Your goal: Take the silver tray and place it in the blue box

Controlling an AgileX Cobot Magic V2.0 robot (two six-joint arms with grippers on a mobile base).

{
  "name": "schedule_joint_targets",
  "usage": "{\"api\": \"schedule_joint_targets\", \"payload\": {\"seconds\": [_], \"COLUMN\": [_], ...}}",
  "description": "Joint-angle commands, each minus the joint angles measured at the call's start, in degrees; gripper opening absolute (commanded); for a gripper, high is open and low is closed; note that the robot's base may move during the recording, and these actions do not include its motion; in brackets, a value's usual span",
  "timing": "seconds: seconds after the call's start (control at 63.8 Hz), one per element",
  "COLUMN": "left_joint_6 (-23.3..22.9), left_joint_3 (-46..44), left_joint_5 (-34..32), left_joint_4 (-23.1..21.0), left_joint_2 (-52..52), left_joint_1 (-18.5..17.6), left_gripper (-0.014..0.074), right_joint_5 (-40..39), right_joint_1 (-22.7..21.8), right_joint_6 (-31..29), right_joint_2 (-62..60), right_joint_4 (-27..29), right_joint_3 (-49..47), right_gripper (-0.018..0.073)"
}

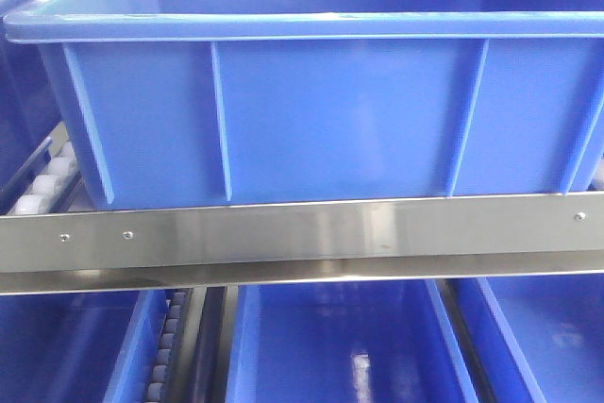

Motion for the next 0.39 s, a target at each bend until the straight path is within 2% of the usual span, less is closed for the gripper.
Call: {"api": "schedule_joint_targets", "payload": {"seconds": [0.0, 0.376], "left_joint_6": [0.06, 0.06], "left_joint_3": [1.0, 1.0], "left_joint_5": [-5.31, -5.31], "left_joint_4": [-0.05, -0.05], "left_joint_2": [-0.89, -0.89], "left_joint_1": [0.08, 0.08], "left_gripper": [-0.001, -0.001], "right_joint_5": [-5.47, -5.47], "right_joint_1": [-0.51, -0.51], "right_joint_6": [-0.41, -0.41], "right_joint_2": [-1.2, -1.2], "right_joint_4": [-0.81, -0.81], "right_joint_3": [-1.03, -1.03], "right_gripper": [0.0052, 0.0052]}}
